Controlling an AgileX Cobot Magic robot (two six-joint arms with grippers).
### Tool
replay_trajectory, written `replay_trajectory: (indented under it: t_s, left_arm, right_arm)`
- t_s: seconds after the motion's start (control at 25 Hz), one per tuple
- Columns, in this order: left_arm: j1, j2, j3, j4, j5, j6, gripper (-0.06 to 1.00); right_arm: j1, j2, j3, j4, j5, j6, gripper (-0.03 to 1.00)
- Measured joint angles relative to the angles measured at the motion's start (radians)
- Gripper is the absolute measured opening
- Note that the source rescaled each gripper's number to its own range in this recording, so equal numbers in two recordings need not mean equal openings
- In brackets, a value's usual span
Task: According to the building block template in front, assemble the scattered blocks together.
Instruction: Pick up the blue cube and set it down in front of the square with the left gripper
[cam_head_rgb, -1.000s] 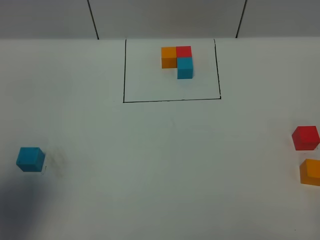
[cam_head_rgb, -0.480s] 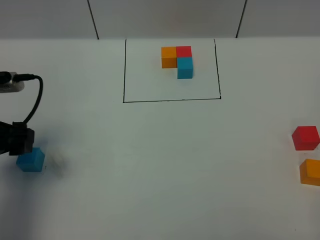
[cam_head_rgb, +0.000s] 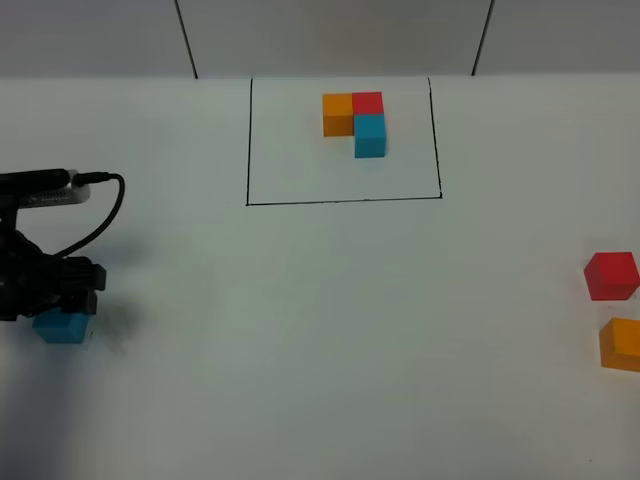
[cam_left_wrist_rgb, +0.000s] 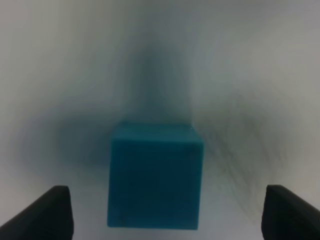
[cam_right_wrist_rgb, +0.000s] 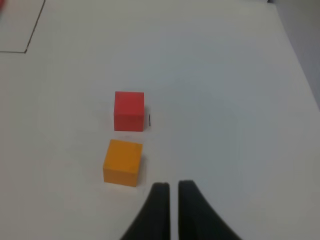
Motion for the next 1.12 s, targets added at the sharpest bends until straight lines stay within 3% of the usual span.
replay_trajectory:
  t_s: [0.48, 0.6, 0.76, 1.12]
  left_arm:
    - [0.0, 0.12, 0.0, 0.025, -0.049, -0.001, 0.87]
    - [0.0, 0.133, -0.001, 0.029, -0.06, -0.001, 0.79]
    - [0.0, 0.139, -0.001, 0.068, -0.076, -0.001, 0.53]
    - [0.0, 0.139, -0.001, 0.104, -0.08, 0.001, 0.54]
  right_arm:
    - [0.0, 0.0, 0.0, 0.0, 0.0, 0.0, 0.0]
    - [0.0, 0.0, 0.0, 0.0, 0.0, 0.0, 0.0]
    - [0.0, 0.0, 0.0, 0.0, 0.0, 0.0, 0.0]
    - [0.0, 0.0, 0.0, 0.0, 0.0, 0.0, 0.0]
